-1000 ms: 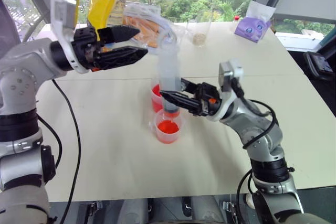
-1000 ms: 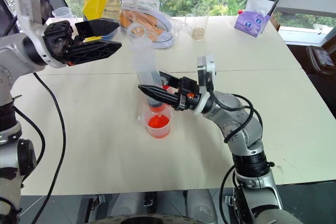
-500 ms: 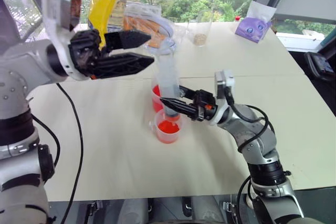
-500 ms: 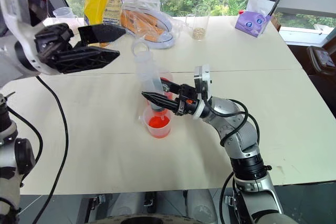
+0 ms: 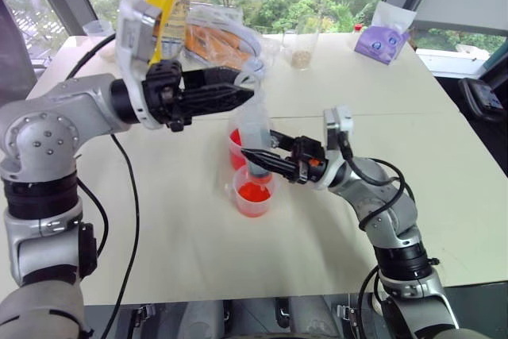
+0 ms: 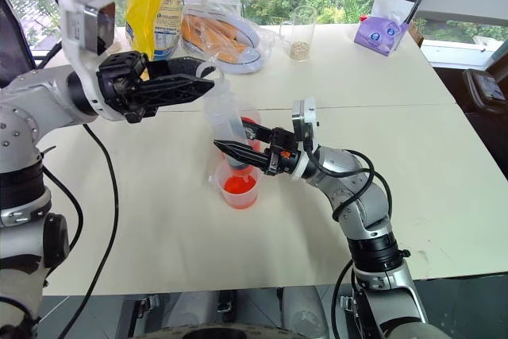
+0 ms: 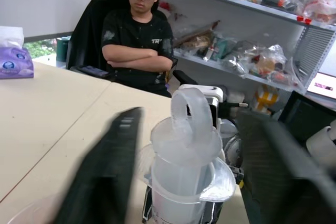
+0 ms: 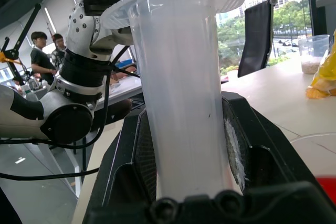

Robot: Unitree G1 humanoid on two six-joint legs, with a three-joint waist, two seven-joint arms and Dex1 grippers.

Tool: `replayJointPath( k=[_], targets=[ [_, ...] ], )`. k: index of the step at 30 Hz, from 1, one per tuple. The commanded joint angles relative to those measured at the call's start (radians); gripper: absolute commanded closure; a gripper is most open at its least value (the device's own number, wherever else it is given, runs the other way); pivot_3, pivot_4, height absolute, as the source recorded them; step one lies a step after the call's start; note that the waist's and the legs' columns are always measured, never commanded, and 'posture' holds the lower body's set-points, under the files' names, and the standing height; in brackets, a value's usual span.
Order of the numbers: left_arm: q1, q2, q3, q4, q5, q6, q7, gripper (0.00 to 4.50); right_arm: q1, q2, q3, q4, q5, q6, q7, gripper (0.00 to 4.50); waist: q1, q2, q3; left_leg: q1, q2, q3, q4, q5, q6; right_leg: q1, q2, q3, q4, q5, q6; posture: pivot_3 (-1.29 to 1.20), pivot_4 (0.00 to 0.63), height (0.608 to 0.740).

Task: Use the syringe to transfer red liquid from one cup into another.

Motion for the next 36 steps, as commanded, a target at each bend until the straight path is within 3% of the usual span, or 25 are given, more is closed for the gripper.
replayJointPath(
  k=[1, 2, 3, 36],
  targets=[
    [-0.019, -0.002, 0.008, -0.012, 0.000, -0.017, -0.005, 3.94, -0.013, -0.002, -0.001, -0.039, 0.005, -0.010, 0.004, 3.11, 0.000, 0.000, 0.000, 0.000, 0.000, 0.000, 0.000, 0.000, 0.000, 0.000, 0.000, 0.000, 0.000, 0.000, 0.000, 0.00, 0.150, 0.740],
    [-0.019, -0.003, 0.007, -0.011, 0.000, -0.018, -0.007, 4.45, -0.012, -0.002, -0.001, -0.040, 0.006, -0.010, 0.004, 3.11, 0.000, 0.000, 0.000, 0.000, 0.000, 0.000, 0.000, 0.000, 0.000, 0.000, 0.000, 0.000, 0.000, 0.000, 0.000, 0.00, 0.150, 0.740],
    [-0.019, -0.002, 0.004, -0.012, 0.001, -0.018, -0.012, 4.49, -0.011, -0.003, 0.000, -0.041, 0.007, -0.009, 0.004, 3.11, 0.000, 0.000, 0.000, 0.000, 0.000, 0.000, 0.000, 0.000, 0.000, 0.000, 0.000, 0.000, 0.000, 0.000, 0.000, 0.00, 0.150, 0.740],
    [0.118, 0.027, -0.104, -0.104, 0.075, -0.064, -0.137, 4.49, -0.199, 0.024, -0.124, -0.076, 0.138, 0.137, -0.112, 3.11, 0.000, 0.000, 0.000, 0.000, 0.000, 0.000, 0.000, 0.000, 0.000, 0.000, 0.000, 0.000, 0.000, 0.000, 0.000, 0.00, 0.150, 0.740]
  ],
)
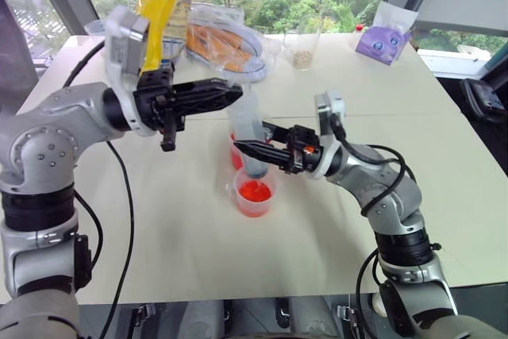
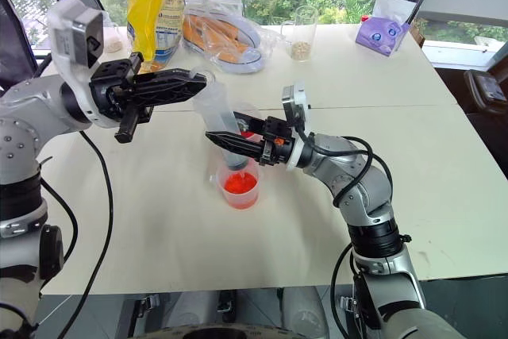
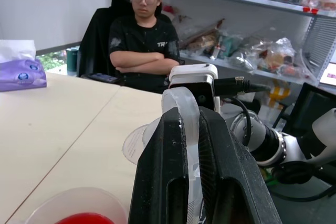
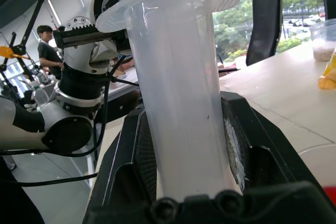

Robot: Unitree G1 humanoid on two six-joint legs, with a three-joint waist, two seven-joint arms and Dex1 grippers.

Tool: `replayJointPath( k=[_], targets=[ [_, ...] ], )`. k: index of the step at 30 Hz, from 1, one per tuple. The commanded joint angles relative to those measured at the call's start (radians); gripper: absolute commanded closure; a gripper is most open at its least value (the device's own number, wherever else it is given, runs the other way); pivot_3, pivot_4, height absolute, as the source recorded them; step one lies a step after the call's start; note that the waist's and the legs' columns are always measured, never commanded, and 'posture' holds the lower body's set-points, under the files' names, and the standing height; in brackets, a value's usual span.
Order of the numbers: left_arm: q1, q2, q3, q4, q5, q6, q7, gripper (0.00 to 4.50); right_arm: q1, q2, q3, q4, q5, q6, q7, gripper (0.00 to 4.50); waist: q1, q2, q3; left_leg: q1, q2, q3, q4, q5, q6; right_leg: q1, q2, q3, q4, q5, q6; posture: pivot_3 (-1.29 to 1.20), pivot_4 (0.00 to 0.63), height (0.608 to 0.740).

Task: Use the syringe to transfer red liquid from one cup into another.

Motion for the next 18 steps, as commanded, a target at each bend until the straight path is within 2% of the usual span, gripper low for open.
replayJointPath(
  k=[1, 8, 11, 17, 18],
  targets=[
    [0.033, 0.007, -0.098, -0.068, 0.000, 0.049, -0.044, 4.49, -0.095, 0.026, -0.110, -0.066, 0.084, -0.038, -0.053, 3.11, 0.000, 0.000, 0.000, 0.000, 0.000, 0.000, 0.000, 0.000, 0.000, 0.000, 0.000, 0.000, 0.000, 0.000, 0.000, 0.00, 0.150, 0.740],
    [-0.025, 0.002, -0.068, -0.012, 0.001, 0.052, -0.011, 4.49, -0.072, 0.022, -0.106, -0.079, 0.102, 0.003, -0.059, 3.11, 0.000, 0.000, 0.000, 0.000, 0.000, 0.000, 0.000, 0.000, 0.000, 0.000, 0.000, 0.000, 0.000, 0.000, 0.000, 0.00, 0.150, 0.740],
    [-0.065, -0.005, -0.037, 0.027, -0.017, 0.066, 0.011, 3.35, -0.049, 0.023, -0.107, -0.088, 0.160, 0.061, -0.078, 3.11, 0.001, 0.000, 0.000, 0.000, 0.000, 0.000, 0.000, 0.000, 0.000, 0.000, 0.000, 0.000, 0.000, 0.000, 0.000, 0.00, 0.150, 0.740],
    [-0.081, -0.009, 0.019, 0.041, -0.048, 0.077, 0.034, 0.24, -0.030, 0.015, -0.112, -0.098, 0.218, 0.121, -0.100, 3.11, -0.003, 0.000, 0.000, 0.000, 0.000, 0.000, 0.000, 0.000, 0.000, 0.000, 0.000, 0.000, 0.000, 0.000, 0.000, 0.00, 0.150, 0.740],
    [-0.081, -0.007, 0.030, 0.043, -0.049, 0.075, 0.038, 0.08, -0.026, 0.014, -0.111, -0.099, 0.219, 0.122, -0.101, 3.11, -0.003, 0.000, 0.000, 0.000, 0.000, 0.000, 0.000, 0.000, 0.000, 0.000, 0.000, 0.000, 0.000, 0.000, 0.000, 0.00, 0.150, 0.740]
  ],
)
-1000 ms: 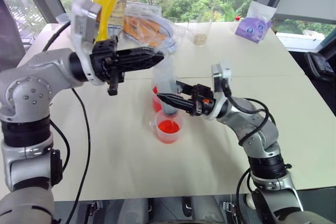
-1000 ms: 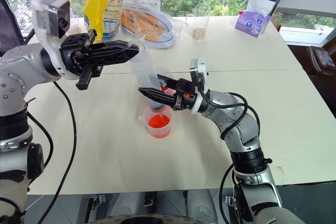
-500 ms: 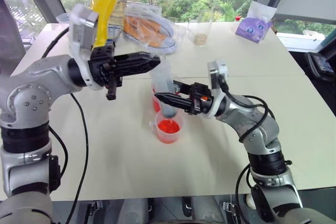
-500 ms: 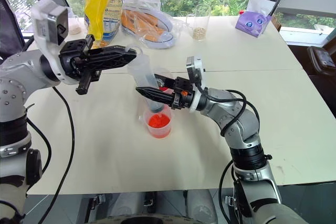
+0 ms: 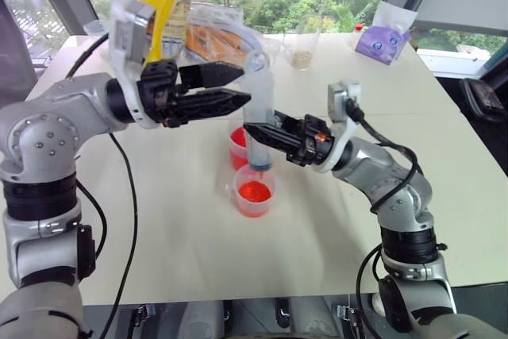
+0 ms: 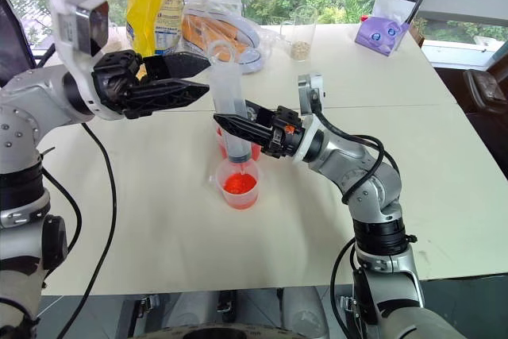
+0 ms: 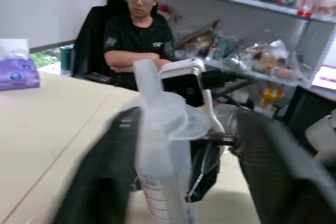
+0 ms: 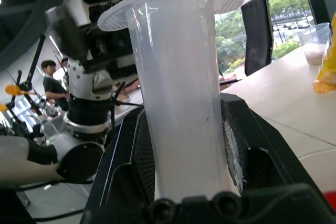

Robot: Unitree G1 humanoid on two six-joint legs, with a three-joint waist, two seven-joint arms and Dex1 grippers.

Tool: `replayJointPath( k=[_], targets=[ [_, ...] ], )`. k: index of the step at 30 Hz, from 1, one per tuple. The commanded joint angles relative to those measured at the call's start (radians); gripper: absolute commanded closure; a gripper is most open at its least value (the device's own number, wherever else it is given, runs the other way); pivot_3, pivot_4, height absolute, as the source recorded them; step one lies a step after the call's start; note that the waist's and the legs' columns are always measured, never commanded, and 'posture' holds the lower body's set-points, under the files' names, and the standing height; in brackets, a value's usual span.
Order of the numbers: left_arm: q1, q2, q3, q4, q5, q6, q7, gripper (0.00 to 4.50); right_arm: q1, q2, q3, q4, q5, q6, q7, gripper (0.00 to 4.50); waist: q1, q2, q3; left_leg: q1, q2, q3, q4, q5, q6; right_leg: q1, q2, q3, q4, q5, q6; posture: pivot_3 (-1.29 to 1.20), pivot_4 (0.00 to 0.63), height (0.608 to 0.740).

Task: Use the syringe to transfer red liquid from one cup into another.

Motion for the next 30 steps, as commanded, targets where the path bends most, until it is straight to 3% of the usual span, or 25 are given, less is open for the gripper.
replayJointPath(
  k=[1, 8, 13, 20, 25, 30],
  targets=[
    [-0.008, 0.018, 0.044, 0.007, -0.016, -0.006, 0.007, 0.08, -0.013, 0.005, -0.017, -0.066, 0.043, -0.006, -0.003, 3.11, 0.000, 0.000, 0.000, 0.000, 0.000, 0.000, 0.000, 0.000, 0.000, 0.000, 0.000, 0.000, 0.000, 0.000, 0.000, 0.00, 0.150, 0.740],
    [0.037, 0.104, 0.148, 0.025, -0.021, -0.014, 0.003, 0.08, -0.034, 0.004, -0.041, -0.045, 0.042, -0.019, -0.039, 3.11, 0.000, 0.000, 0.000, 0.000, 0.000, 0.000, 0.000, 0.000, 0.000, 0.000, 0.000, 0.000, 0.000, 0.000, 0.000, 0.00, 0.150, 0.740],
    [0.147, 0.144, 0.162, -0.049, -0.007, -0.028, -0.018, 0.08, -0.141, -0.034, -0.125, -0.004, 0.124, 0.067, -0.146, 3.11, 0.001, 0.000, 0.000, 0.000, 0.000, 0.000, 0.000, 0.000, 0.000, 0.000, 0.000, 0.000, 0.000, 0.000, 0.000, 0.00, 0.150, 0.740],
    [0.266, 0.128, 0.151, -0.137, 0.005, -0.069, -0.007, 0.08, -0.294, -0.204, -0.252, 0.200, 0.236, 0.410, -0.414, 3.11, 0.004, 0.000, 0.000, -0.001, 0.000, 0.000, 0.000, 0.000, 0.000, 0.000, -0.004, 0.000, -0.001, -0.002, -0.004, 0.00, 0.150, 0.740],
    [0.317, 0.110, 0.147, -0.181, -0.007, -0.084, 0.017, 0.08, -0.328, -0.311, -0.272, 0.341, 0.202, 0.646, -0.544, 3.11, 0.002, 0.000, 0.000, -0.001, 0.000, 0.001, -0.001, -0.001, 0.001, 0.000, -0.004, 0.000, -0.003, -0.002, -0.004, 0.00, 0.150, 0.740],
    [0.358, 0.103, 0.139, -0.216, -0.002, -0.101, 0.035, 0.08, -0.301, -0.370, -0.211, 0.403, 0.089, 0.833, -0.609, 3.11, 0.001, 0.000, 0.000, -0.001, 0.000, 0.001, -0.001, -0.001, 0.002, 0.000, -0.002, 0.000, -0.003, -0.002, -0.004, 0.00, 0.150, 0.740]
  ],
)
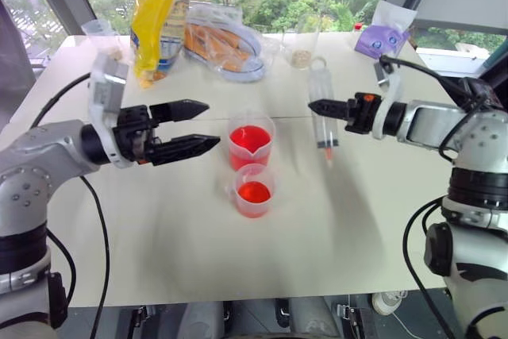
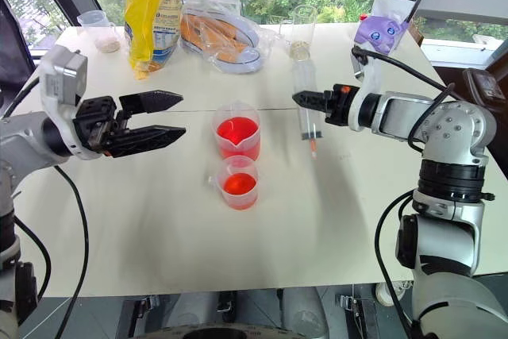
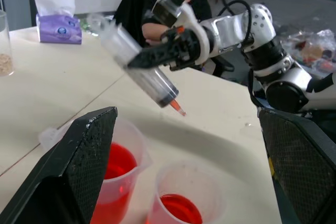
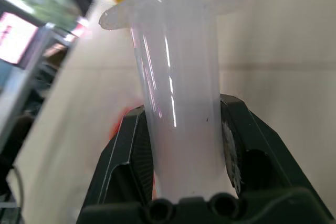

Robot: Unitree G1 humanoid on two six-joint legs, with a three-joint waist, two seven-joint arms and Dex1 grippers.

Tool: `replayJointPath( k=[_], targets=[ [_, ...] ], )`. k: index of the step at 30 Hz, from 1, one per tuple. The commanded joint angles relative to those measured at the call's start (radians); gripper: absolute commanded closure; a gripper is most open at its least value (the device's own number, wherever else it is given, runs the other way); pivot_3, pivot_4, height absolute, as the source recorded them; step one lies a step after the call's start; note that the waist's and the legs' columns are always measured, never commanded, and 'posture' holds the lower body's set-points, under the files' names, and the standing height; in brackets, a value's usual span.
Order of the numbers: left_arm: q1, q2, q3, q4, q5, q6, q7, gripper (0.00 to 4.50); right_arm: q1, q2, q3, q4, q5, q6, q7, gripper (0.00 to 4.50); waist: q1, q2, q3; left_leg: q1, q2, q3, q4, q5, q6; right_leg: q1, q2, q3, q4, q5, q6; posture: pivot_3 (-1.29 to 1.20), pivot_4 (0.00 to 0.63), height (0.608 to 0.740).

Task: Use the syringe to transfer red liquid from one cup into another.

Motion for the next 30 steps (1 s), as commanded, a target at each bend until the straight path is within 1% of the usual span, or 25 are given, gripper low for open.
replayJointPath(
  k=[1, 7, 13, 15, 16, 19, 20, 24, 25, 28, 30],
  targets=[
    [0.006, -0.002, 0.012, -0.039, -0.012, -0.025, 0.017, 0.08, 0.004, -0.024, 0.025, 0.014, -0.076, 0.112, -0.036, 3.11, 0.001, 0.000, 0.000, 0.000, 0.000, 0.000, 0.000, 0.000, 0.000, 0.000, 0.000, 0.000, 0.000, 0.000, 0.000, 0.00, 0.150, 0.740],
    [0.029, -0.004, -0.004, -0.061, -0.001, -0.042, 0.027, 0.08, 0.049, 0.005, 0.038, 0.032, -0.188, 0.154, -0.042, 3.11, 0.001, 0.000, 0.000, -0.001, 0.000, 0.000, 0.000, 0.000, 0.001, 0.000, 0.001, 0.000, -0.001, 0.002, 0.003, 0.00, 0.150, 0.740],
    [0.044, 0.012, -0.009, -0.068, 0.012, -0.046, 0.024, 0.08, 0.077, 0.030, 0.041, 0.017, -0.264, 0.136, -0.017, 3.11, 0.000, 0.000, 0.000, -0.001, 0.000, 0.000, 0.000, 0.000, 0.001, 0.000, 0.002, 0.000, -0.001, 0.002, 0.004, 0.00, 0.150, 0.740],
    [0.054, 0.015, -0.017, -0.077, 0.021, -0.050, 0.020, 0.00, 0.080, 0.035, 0.042, 0.014, -0.286, 0.129, -0.007, 2.10, 0.001, 0.000, 0.000, -0.001, 0.000, 0.000, 0.000, 0.000, 0.001, 0.000, 0.002, 0.000, -0.001, 0.002, 0.004, 0.00, 0.150, 0.740],
    [0.060, 0.018, -0.022, -0.083, 0.028, -0.054, 0.016, 0.00, 0.083, 0.033, 0.046, 0.008, -0.295, 0.122, 0.002, 1.76, 0.001, 0.000, 0.000, -0.001, 0.000, 0.000, 0.000, 0.000, 0.001, 0.000, 0.002, 0.000, -0.001, 0.002, 0.004, 0.00, 0.150, 0.740],
    [0.068, 0.027, -0.030, -0.085, 0.040, -0.063, 0.010, 0.00, 0.088, 0.021, 0.053, -0.019, -0.307, 0.113, 0.034, 0.23, 0.001, 0.000, 0.000, -0.001, 0.000, 0.000, 0.000, 0.000, 0.001, 0.000, 0.002, 0.000, -0.001, 0.002, 0.004, 0.00, 0.150, 0.740],
    [0.067, 0.030, -0.030, -0.082, 0.041, -0.065, 0.008, 0.00, 0.088, 0.012, 0.059, -0.031, -0.310, 0.106, 0.051, 0.11, 0.001, 0.000, 0.000, -0.001, 0.000, 0.000, 0.000, 0.000, 0.001, 0.000, 0.002, 0.000, -0.001, 0.002, 0.004, 0.00, 0.150, 0.740],
    [0.068, 0.044, -0.026, -0.075, 0.045, -0.066, -0.004, 0.00, 0.106, -0.114, 0.174, -0.156, -0.317, -0.011, 0.223, 0.11, 0.003, 0.000, 0.000, -0.001, 0.000, 0.000, 0.000, -0.001, 0.001, 0.000, 0.002, 0.000, -0.002, 0.001, 0.004, 0.00, 0.150, 0.740],
    [0.070, 0.049, -0.024, -0.074, 0.046, -0.067, -0.008, 0.00, 0.104, -0.134, 0.181, -0.174, -0.307, -0.021, 0.260, 0.11, 0.002, 0.000, 0.000, -0.001, 0.000, 0.000, 0.000, -0.001, 0.001, 0.000, 0.002, 0.000, -0.002, 0.001, 0.004, 0.00, 0.150, 0.740],
    [0.074, 0.076, -0.006, -0.062, 0.063, -0.073, -0.024, 0.00, 0.104, -0.250, 0.212, -0.273, -0.291, -0.118, 0.432, 0.11, 0.001, 0.001, 0.001, -0.001, 0.000, 0.000, 0.000, -0.001, 0.001, 0.000, 0.002, 0.000, -0.002, 0.001, 0.004, 0.00, 0.150, 0.740],
    [0.083, 0.103, 0.011, -0.054, 0.066, -0.075, -0.041, 0.00, 0.115, -0.307, 0.202, -0.336, -0.304, -0.249, 0.545, 0.11, 0.000, 0.002, 0.001, -0.001, 0.000, 0.000, 0.000, -0.001, 0.001, -0.001, 0.002, 0.000, -0.002, 0.001, 0.004, 0.00, 0.150, 0.740]
  ],
)
